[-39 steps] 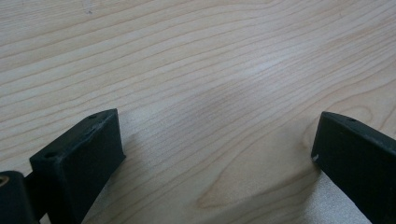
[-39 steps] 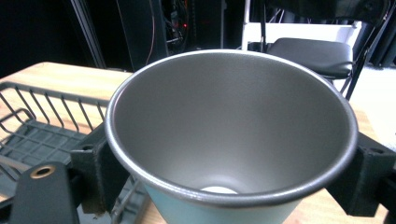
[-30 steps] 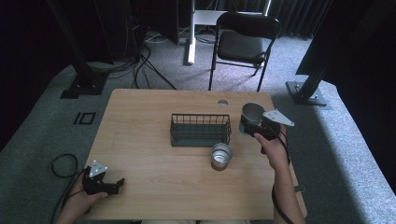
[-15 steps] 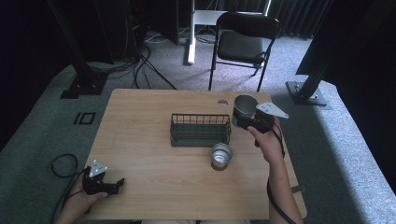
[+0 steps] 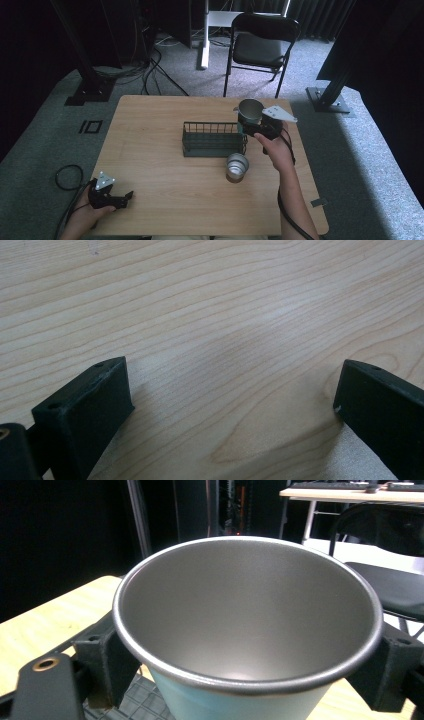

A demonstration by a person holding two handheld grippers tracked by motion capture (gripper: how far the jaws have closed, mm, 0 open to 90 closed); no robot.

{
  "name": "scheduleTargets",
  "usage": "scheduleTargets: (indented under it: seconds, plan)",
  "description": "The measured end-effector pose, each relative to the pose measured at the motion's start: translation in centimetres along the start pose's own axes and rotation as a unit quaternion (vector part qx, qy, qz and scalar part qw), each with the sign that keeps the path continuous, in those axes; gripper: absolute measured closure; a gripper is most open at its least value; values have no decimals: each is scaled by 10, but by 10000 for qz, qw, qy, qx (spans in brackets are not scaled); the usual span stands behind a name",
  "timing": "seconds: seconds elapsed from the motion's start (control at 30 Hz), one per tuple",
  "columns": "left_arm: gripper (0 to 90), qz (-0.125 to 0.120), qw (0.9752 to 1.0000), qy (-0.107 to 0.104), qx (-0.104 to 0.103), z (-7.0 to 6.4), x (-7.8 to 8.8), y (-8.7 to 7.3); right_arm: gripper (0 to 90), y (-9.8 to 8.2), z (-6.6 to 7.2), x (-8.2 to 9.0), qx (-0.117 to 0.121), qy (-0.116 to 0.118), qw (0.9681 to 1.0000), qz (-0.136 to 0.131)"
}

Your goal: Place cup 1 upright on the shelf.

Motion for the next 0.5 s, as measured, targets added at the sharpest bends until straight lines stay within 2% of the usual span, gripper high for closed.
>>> scheduleTargets:
  seconds: [0.27,0.4,0.5]
  plan:
    - [25,1,10000,-1,-1,0,0,0,135,-4,14,-15,81,248,9996,92]
    - [25,2,10000,2,-1,0,0,0,135,-10,16,-22,129,310,9993,182]
    - [25,2,10000,2,-2,0,0,0,135,-14,17,-27,70,371,9991,202]
Point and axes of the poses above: each handheld gripper's, and its own axes: x roughly backward along the jaws, y roughly out of its top, z roughly to its left, the point moved 5 cm from there along -x, roughly forward along the jaws, and after that the axes turned 12 degrees about y, right-handed, at the moved point
